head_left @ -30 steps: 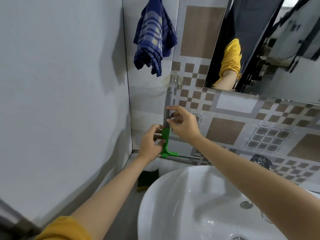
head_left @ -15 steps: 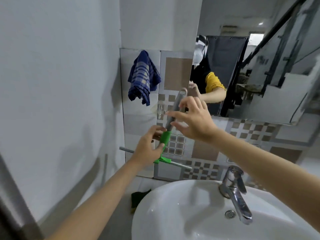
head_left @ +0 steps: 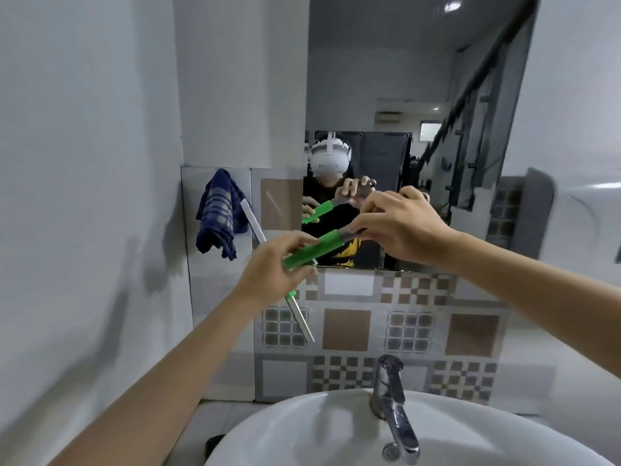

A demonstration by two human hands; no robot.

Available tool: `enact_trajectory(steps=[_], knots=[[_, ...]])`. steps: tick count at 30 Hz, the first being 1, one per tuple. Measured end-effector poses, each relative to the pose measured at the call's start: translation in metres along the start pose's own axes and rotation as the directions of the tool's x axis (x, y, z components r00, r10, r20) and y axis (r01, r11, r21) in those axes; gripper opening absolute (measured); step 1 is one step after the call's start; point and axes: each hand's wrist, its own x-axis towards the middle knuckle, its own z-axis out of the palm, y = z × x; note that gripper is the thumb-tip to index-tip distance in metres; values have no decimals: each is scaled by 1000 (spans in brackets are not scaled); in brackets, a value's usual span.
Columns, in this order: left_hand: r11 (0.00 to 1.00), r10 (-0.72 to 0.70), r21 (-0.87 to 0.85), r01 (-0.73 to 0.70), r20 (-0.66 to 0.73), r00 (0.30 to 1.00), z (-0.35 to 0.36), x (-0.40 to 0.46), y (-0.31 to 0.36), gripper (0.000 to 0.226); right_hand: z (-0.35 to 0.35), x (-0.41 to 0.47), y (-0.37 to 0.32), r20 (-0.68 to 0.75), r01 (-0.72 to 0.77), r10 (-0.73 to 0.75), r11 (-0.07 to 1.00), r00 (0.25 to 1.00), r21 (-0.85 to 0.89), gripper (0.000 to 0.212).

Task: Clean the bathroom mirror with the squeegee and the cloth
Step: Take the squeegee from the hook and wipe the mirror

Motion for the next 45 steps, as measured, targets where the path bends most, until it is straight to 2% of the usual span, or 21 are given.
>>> enact_trajectory(steps=[4,10,16,19,22,25,28,35,41,45], knots=[[989,113,97,-112,-3,994,8,26,15,37,-15,-18,17,-28,-66,67,997,997,26,20],[972,204,112,-208,39,978,17,64,40,38,-41,-26,43,106,-76,65,992,992,101,25],[922,321,230,-310,-10,947,9,122,55,36,-58,-10,76,-76,-178,188,977,979,120,21],[906,312,343,-247,-149,938,-2,152,56,43,-68,10,103,-191,-214,226,974,955,79,20],[910,281,385,-156,-295,913,-16,177,46,52,-82,38,133,-301,-246,257,966,919,72,19],[900,268,423,-106,-344,900,-25,197,30,56,-98,69,162,-373,-263,272,962,887,76,20],[860,265,505,-66,-333,905,-29,213,13,65,-111,104,185,-405,-271,269,961,874,54,20],[766,158,643,17,-214,964,-28,229,-26,95,-137,176,210,-446,-290,263,957,856,8,23],[691,118,722,8,-124,985,-25,228,-53,95,-134,203,218,-389,-229,193,972,901,-47,22],[695,127,719,-2,-120,985,-23,228,-62,99,-130,202,226,-344,-234,229,972,911,26,22]])
